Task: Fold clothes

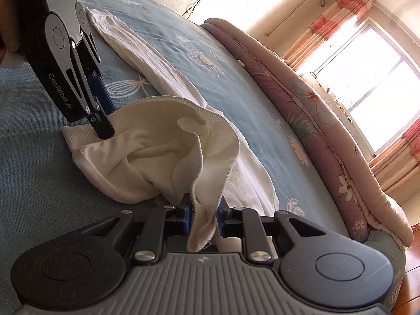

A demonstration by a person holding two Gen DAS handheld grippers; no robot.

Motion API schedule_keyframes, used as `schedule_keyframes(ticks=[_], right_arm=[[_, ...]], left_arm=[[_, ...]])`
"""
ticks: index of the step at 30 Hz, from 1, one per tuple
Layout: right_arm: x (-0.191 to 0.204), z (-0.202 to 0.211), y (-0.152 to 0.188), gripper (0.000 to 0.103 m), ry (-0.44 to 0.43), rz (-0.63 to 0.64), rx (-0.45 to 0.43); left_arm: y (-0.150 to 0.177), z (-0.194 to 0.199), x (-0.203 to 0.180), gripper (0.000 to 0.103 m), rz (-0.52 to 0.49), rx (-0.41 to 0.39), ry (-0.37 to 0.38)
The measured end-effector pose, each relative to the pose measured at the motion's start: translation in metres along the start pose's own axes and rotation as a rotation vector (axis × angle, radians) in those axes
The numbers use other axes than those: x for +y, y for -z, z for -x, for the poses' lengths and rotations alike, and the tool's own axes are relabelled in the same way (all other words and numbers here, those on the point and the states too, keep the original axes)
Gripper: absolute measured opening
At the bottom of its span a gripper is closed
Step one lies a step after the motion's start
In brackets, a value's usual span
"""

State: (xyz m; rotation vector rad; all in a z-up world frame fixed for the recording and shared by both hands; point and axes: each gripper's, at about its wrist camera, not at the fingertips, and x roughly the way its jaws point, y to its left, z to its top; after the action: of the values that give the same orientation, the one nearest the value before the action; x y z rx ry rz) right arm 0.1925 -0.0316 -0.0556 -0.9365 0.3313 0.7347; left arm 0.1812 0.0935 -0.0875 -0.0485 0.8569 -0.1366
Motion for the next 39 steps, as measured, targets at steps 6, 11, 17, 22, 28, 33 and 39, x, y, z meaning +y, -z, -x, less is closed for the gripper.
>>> schedule_keyframes(ticks=[6,11,17,22,28,33,39], right_arm=[[-0.005,0.028,0.004,0.011,0.008,0.031,0.010],[-0.016,0.056,0.010,0.011,0.051,0.058,0.031],[-0.038,0.100,0.019,0.011,0.121,0.063,0.077],[-0.047,0.151,0.031,0.011,0.091,0.061,0.113],[-0.046,0.205,0.043,0.011,-0.073,0.050,0.175],[-0.020,0.209,0.065,0.013,-0.296,0.016,0.307],[0.010,0.199,0.094,0.021,-0.353,0.028,0.415]], left_arm=[[-0.002,0.017,-0.009,0.001,-0.066,-0.010,0.025],[-0.011,0.052,-0.018,0.001,-0.188,-0.057,-0.030],[-0.020,0.097,-0.037,0.001,-0.350,-0.107,-0.080],[-0.011,0.132,-0.067,0.001,-0.544,-0.117,-0.067],[0.011,0.167,-0.096,0.000,-0.744,-0.065,0.021],[0.026,0.164,-0.101,0.000,-0.751,0.021,0.085],[0.021,0.134,-0.071,0.008,-0.454,0.089,0.135]])
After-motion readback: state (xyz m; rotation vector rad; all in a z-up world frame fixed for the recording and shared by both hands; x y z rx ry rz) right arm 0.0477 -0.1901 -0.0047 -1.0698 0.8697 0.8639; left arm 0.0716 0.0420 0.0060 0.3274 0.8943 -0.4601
